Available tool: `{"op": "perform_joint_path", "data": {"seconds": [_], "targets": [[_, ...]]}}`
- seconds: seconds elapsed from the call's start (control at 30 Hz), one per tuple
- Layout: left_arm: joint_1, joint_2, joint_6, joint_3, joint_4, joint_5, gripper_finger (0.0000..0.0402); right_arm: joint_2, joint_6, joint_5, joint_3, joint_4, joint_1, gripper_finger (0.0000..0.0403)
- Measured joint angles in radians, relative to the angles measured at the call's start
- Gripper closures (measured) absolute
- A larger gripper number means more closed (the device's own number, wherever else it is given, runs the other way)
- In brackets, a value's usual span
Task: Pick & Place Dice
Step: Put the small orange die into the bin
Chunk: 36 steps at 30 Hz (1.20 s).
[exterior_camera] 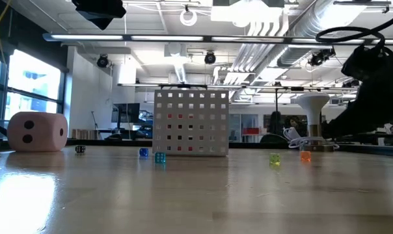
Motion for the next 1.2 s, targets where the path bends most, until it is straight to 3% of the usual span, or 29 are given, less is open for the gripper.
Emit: {"op": "perform_joint_path", "data": {"seconds": [0.2,0.7,1.2], "targets": [[0.000,0.000,0.003,0.000,-0.003,0.000,0.0221,0.047,-0.020,-0.049,0.000,-0.004,0.000,0.0100],[0.000,0.000,0.015,0.000,-0.003,0.000,0.0221,0.289,-0.046,-0.038,0.003,0.185,-0.039,0.0100],[0.000,0.000,0.016,0.000,-0.003,0.000,0.0221,0.341,-0.163,-0.101,0.003,0.309,-0.146,0.0102]]}}
